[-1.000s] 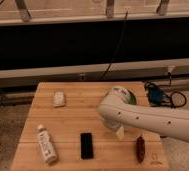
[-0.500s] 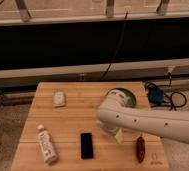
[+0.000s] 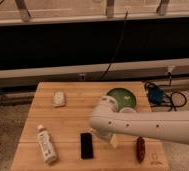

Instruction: Place the eraser on the white sponge

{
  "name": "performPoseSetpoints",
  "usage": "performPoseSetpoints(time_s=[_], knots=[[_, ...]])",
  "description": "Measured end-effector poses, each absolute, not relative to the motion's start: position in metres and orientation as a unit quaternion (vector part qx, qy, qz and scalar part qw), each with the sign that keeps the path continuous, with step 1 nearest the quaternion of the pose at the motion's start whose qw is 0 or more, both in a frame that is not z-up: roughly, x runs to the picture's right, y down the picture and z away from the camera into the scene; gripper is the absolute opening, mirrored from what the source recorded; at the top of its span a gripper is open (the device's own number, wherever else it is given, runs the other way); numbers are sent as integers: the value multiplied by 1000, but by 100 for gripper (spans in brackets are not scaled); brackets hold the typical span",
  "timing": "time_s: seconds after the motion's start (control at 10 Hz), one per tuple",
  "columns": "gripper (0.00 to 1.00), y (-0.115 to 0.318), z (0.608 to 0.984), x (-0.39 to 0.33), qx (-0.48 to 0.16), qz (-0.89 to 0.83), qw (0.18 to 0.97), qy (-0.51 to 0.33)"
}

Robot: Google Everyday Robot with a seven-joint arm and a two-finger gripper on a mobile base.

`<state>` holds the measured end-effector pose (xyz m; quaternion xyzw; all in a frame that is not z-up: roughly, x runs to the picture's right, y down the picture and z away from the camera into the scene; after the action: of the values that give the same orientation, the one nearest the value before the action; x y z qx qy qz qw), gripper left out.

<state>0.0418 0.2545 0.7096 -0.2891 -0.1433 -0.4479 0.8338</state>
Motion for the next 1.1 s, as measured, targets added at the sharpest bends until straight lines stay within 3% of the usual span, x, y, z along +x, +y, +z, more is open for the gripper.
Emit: performPoseSetpoints(time_s=[1.1], knots=[[80, 281, 729, 6, -292, -510, 792, -164]])
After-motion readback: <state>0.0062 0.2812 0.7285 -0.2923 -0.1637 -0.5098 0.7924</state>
